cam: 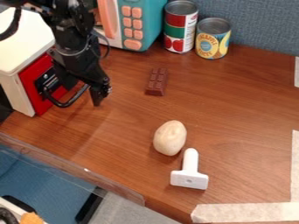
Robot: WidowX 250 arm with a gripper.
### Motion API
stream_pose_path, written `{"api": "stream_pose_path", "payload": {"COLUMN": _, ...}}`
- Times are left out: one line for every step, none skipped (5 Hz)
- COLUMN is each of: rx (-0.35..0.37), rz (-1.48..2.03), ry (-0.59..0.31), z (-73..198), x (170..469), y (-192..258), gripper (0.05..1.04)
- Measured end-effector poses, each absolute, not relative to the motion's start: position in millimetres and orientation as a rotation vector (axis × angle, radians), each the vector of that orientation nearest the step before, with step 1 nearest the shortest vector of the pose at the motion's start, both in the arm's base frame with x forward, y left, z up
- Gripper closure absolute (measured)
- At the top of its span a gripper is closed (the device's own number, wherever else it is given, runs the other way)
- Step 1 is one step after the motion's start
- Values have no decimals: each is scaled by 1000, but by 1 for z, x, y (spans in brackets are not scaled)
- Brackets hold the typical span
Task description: Open the drawer
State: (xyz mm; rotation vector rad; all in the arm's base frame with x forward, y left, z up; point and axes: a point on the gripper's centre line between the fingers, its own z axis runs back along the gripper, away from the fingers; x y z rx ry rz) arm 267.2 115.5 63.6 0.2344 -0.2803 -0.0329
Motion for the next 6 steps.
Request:
{"api": "stream_pose_path", "payload": {"rx": 249, "rz": -20, "ry": -252, "z": 49, "x": 269, "y": 123, "gripper": 84}}
{"api": "stream_pose_path", "payload": {"rx": 263, "rz": -18, "ry": -244, "z": 39, "x": 275, "y": 128, "gripper": 85}}
{"api": "stream_pose_path", "payload": {"rx": 261, "rz": -5, "ry": -230, "z": 29, "x": 280, "y": 131, "gripper": 133}}
{"api": "stream_pose_path", "payload": {"rx": 251, "rz": 18, "ry": -241, "z": 30, "x": 285, "y": 131, "gripper": 429}}
{"api": "stream_pose_path", "payload": {"rx": 212, "rz": 44, "ry": -215, "z": 29, "x": 282, "y": 127, "gripper": 729}}
{"api": "stream_pose_path", "payload": {"rx": 180, "rz": 33, "ry": -196, "z": 30, "x": 280, "y": 113, "gripper": 917}}
